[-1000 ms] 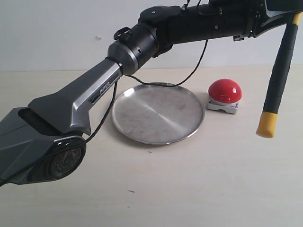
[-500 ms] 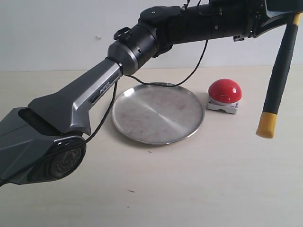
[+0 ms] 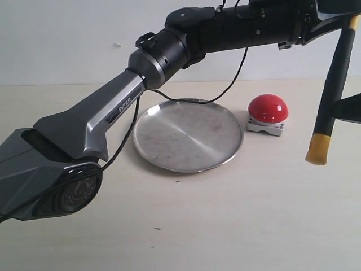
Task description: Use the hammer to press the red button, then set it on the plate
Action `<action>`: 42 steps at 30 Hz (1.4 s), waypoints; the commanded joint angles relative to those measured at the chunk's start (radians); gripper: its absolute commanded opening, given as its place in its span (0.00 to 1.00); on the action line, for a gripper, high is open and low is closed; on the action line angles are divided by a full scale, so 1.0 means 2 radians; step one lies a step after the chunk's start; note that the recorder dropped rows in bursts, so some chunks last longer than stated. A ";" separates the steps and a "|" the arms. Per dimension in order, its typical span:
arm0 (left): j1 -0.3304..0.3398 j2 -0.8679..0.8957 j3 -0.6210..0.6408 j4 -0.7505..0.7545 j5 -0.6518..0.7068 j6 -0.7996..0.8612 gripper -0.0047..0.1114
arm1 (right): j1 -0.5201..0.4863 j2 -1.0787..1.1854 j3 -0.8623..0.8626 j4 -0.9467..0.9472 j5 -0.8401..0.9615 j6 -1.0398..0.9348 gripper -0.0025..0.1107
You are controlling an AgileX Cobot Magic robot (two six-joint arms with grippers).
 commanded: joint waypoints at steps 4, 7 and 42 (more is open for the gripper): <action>0.000 -0.011 -0.007 -0.036 -0.012 0.000 0.04 | -0.002 -0.002 -0.018 0.001 0.009 -0.008 0.57; -0.001 -0.011 -0.007 -0.036 -0.022 0.000 0.04 | -0.002 -0.001 -0.022 0.003 0.004 -0.019 0.60; -0.041 -0.011 -0.007 0.057 -0.135 -0.065 0.04 | -0.002 0.077 -0.028 -0.081 -0.083 -0.027 0.60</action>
